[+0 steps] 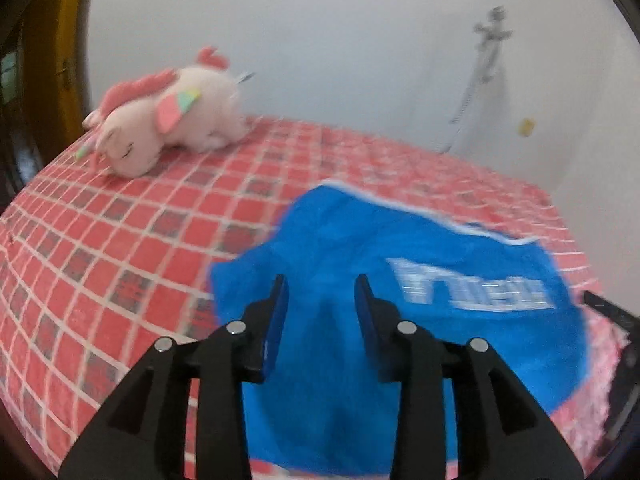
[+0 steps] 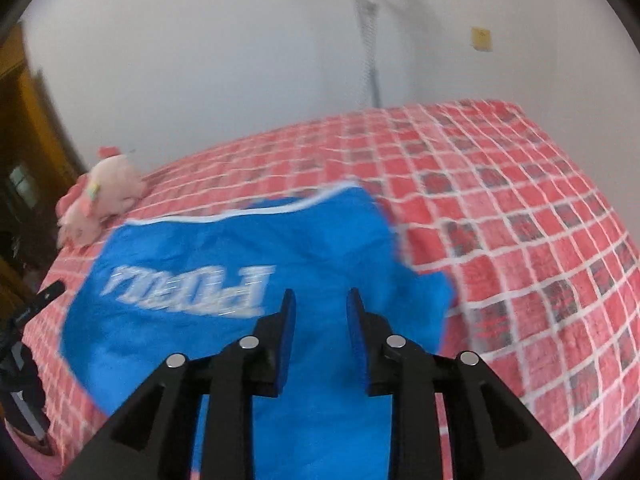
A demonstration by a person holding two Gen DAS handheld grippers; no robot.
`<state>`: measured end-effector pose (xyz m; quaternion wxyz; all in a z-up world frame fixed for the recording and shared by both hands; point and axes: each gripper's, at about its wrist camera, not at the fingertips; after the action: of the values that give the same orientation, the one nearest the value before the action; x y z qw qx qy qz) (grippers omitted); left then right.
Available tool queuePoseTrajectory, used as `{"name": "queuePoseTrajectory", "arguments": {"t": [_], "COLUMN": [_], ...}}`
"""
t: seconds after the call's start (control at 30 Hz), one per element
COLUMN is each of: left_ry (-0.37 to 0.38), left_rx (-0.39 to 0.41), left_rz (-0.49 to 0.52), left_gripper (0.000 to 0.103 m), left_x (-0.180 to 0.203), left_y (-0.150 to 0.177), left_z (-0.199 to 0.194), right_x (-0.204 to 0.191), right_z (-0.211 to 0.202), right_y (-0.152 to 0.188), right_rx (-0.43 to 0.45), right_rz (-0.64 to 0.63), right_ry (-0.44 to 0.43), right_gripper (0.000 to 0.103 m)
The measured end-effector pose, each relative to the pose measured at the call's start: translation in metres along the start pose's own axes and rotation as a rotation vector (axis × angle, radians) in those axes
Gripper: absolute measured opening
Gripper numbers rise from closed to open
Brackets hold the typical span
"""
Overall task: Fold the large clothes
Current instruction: 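Lay the held hem over the collar with both tools and release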
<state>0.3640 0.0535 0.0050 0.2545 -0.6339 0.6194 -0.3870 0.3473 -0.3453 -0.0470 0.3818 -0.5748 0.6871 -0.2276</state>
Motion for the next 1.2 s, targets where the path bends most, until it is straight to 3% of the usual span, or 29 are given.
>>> {"name": "queuePoseTrajectory", "arguments": {"t": [0.1, 0.2, 0.33, 0.53, 0.7, 0.83, 0.97, 1.2], "left_ry": [0.028, 0.054, 0.043, 0.02, 0.001, 0.003, 0.018, 0.004], "left_rx": [-0.01, -0.053, -0.109, -0.112, -0.102, -0.081, -0.051, -0.094], "left_rz": [0.062, 0.099, 0.109, 0.171, 0.163, 0.128, 0.127, 0.194], "left_gripper": [0.039, 0.039, 0.039, 0.039, 0.039, 0.039, 0.043, 0.044], "left_x": [0.038, 0.065, 0.067, 0.068, 0.069, 0.071, 0.078, 0.08], "left_y": [0.016, 0.038, 0.063, 0.086, 0.085, 0.077, 0.077, 0.096], "left_z": [-0.009, 0.002, 0.027, 0.04, 0.041, 0.019, 0.004, 0.031], "right_x": [-0.035, -0.061, -0.072, -0.063, -0.065, -0.059, -0.075, -0.09], "right_z": [-0.007, -0.002, 0.012, 0.036, 0.038, 0.017, -0.001, 0.029], "right_y": [0.014, 0.029, 0.049, 0.079, 0.081, 0.075, 0.075, 0.092], "right_rx": [0.013, 0.011, -0.012, -0.028, -0.016, 0.016, 0.083, 0.014], "right_rz": [-0.043, -0.096, -0.126, -0.117, -0.121, -0.063, -0.107, -0.188], "right_ry": [-0.039, -0.024, 0.0, 0.01, 0.037, -0.02, -0.043, 0.026], "right_gripper": [0.027, 0.027, 0.027, 0.025, 0.024, 0.026, 0.028, 0.026]}}
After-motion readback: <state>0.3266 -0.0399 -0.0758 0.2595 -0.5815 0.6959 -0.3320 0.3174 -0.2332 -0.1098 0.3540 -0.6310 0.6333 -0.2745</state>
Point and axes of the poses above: each gripper's, at about its wrist camera, not at the fingertips, and z roughly the way its jaws point, x to its right, y to its underside, and after that the axes turned 8 degrees about x, right-handed
